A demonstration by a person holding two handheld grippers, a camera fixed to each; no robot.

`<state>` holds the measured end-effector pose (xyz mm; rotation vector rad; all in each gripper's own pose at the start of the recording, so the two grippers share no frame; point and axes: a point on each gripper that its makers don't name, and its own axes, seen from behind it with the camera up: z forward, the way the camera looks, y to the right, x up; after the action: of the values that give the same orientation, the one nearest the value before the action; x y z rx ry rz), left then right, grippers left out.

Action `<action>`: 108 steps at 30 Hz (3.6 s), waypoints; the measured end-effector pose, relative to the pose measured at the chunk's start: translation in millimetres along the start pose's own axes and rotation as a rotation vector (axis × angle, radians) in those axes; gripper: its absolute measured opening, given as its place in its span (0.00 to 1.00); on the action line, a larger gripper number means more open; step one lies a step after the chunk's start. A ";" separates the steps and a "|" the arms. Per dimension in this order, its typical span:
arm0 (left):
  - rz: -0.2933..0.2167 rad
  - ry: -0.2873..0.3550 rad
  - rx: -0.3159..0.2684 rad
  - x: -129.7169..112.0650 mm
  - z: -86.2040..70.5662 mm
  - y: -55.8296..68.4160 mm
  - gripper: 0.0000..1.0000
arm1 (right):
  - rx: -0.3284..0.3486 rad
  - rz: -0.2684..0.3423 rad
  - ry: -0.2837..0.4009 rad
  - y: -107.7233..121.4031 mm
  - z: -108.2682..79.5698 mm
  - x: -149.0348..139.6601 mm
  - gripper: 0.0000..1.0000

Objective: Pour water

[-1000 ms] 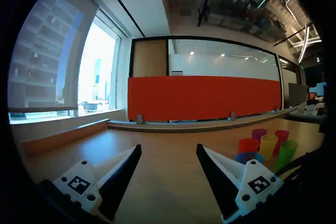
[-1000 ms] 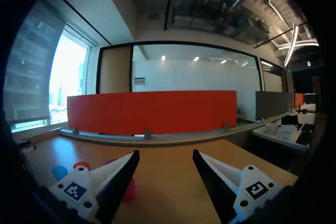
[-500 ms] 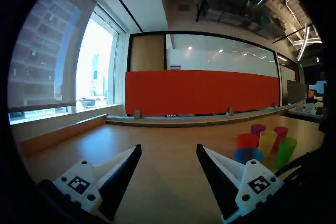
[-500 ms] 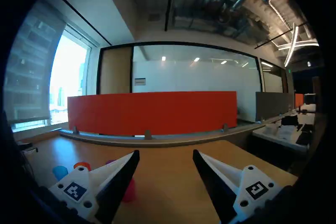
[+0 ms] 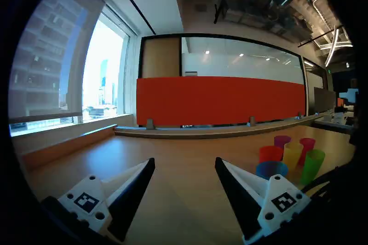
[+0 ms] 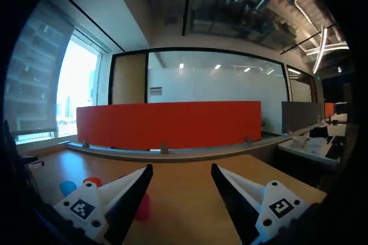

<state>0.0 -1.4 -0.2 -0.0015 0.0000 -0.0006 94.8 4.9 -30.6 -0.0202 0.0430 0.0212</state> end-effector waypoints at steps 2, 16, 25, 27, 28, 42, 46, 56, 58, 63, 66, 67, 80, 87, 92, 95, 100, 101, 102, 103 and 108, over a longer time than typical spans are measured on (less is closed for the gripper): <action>0.000 0.000 0.000 -0.2 0.0 -0.3 0.97 | 0.002 -0.012 0.006 -1.7 1.2 -1.2 0.98; 0.001 0.000 0.000 0.0 0.2 0.1 0.97 | 0.023 -0.069 0.030 -19.7 16.2 -45.2 0.98; 0.001 0.000 0.000 -0.2 0.0 0.4 0.97 | 0.044 -0.019 0.030 -16.5 20.2 -68.3 0.98; 0.001 0.000 0.000 -0.2 0.1 0.2 0.97 | 0.040 -0.013 0.027 -13.4 21.7 -72.1 0.98; 0.001 0.000 0.000 -0.2 0.2 0.2 0.97 | 0.037 -0.011 0.026 -12.1 22.4 -73.9 0.98; 0.001 0.000 0.000 0.0 0.1 0.0 0.97 | 0.026 -0.014 0.008 -1.7 25.8 -87.9 0.98; 0.001 0.000 0.000 0.0 0.3 0.0 0.97 | 0.025 -0.012 0.003 -0.9 26.8 -88.7 0.98; 0.001 0.000 0.000 0.2 0.2 -0.1 0.97 | 0.026 -0.020 -0.023 -1.8 25.8 -94.2 0.98; 0.001 0.000 0.000 0.0 0.1 -0.3 0.97 | 0.025 -0.022 -0.028 -1.6 26.3 -95.5 0.98; 0.001 0.000 0.000 -0.3 0.0 -0.9 0.97 | 0.025 -0.021 -0.037 -1.6 26.8 -97.4 0.98; 0.001 0.000 0.000 -0.2 0.1 -1.0 0.97 | 0.024 -0.024 -0.039 -2.0 27.1 -97.3 0.98; 0.001 0.000 0.000 -0.2 0.1 -1.0 0.97 | 0.023 -0.023 -0.040 -1.9 27.2 -97.3 0.98; 0.001 0.000 0.000 -0.2 -0.3 0.1 0.97 | 0.021 -0.022 -0.043 -1.3 27.7 -97.3 0.99; 0.001 0.000 0.000 -0.1 -0.2 -0.2 0.97 | 0.022 -0.023 -0.043 -1.3 27.8 -97.0 0.99; 0.001 0.000 0.000 -0.4 -0.3 -0.2 0.97 | 0.021 -0.023 -0.043 -1.4 28.1 -96.9 0.99; 0.001 0.000 0.000 -0.3 -0.3 -0.5 0.97 | 0.021 -0.023 -0.043 -1.3 28.0 -97.1 1.00; 0.001 0.000 0.000 -0.1 -0.1 -0.3 0.97 | 0.022 -0.022 -0.043 -1.7 27.8 -97.6 0.99; 0.001 0.000 0.000 -0.1 -0.1 -0.2 0.97 | 0.022 -0.022 -0.043 -1.7 27.9 -97.7 0.99; 0.001 0.000 0.000 -0.1 -0.1 -0.1 0.97 | 0.022 -0.022 -0.043 -1.6 27.9 -97.8 0.99; 0.001 0.000 0.000 -0.1 -0.1 -0.3 0.97 | 0.022 -0.022 -0.043 -1.6 27.8 -97.8 0.99; 0.001 0.000 0.000 -0.2 0.1 -0.1 0.97 | 0.022 -0.022 -0.043 -1.6 27.8 -97.4 0.99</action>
<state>-0.2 -1.5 -0.1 -0.0011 0.0002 0.0003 -1.2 1.9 1.4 0.0012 -0.0002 -0.0009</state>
